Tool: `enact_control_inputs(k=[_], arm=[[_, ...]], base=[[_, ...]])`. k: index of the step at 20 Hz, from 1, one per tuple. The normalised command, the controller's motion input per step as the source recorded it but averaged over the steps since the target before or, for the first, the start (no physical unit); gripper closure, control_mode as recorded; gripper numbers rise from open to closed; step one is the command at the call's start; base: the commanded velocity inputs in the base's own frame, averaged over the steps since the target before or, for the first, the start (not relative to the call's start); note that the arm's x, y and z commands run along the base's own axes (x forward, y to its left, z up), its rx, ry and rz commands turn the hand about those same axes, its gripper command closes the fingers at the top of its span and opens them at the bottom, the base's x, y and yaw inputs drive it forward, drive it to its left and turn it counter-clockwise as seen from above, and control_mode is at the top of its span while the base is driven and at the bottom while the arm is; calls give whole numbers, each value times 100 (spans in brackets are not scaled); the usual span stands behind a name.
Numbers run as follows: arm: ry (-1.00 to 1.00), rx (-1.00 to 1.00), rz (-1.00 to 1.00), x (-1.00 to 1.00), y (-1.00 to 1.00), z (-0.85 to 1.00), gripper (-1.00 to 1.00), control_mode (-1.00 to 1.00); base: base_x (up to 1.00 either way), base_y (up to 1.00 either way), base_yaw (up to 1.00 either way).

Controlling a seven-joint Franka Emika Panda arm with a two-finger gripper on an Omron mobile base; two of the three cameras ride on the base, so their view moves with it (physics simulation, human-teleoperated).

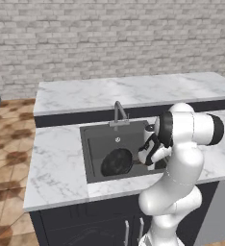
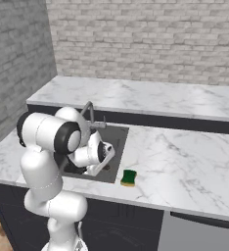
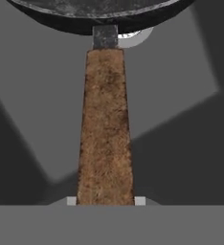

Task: Pick the pan and sponge and place them into the sink. Then turn on the water.

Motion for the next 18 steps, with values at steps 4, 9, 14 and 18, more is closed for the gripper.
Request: enact_control_inputs(k=[4, 9, 14, 18], arm=[[0, 0, 21, -20, 23, -33, 100, -100], [0, 0, 17, -1, 18, -42, 100, -100], [0, 2, 12, 0, 5, -45, 100, -100], [0, 3, 5, 0, 0, -33, 100, -100]], base=[[0, 0, 0], [0, 0, 0], [0, 0, 0], [0, 0, 0]])
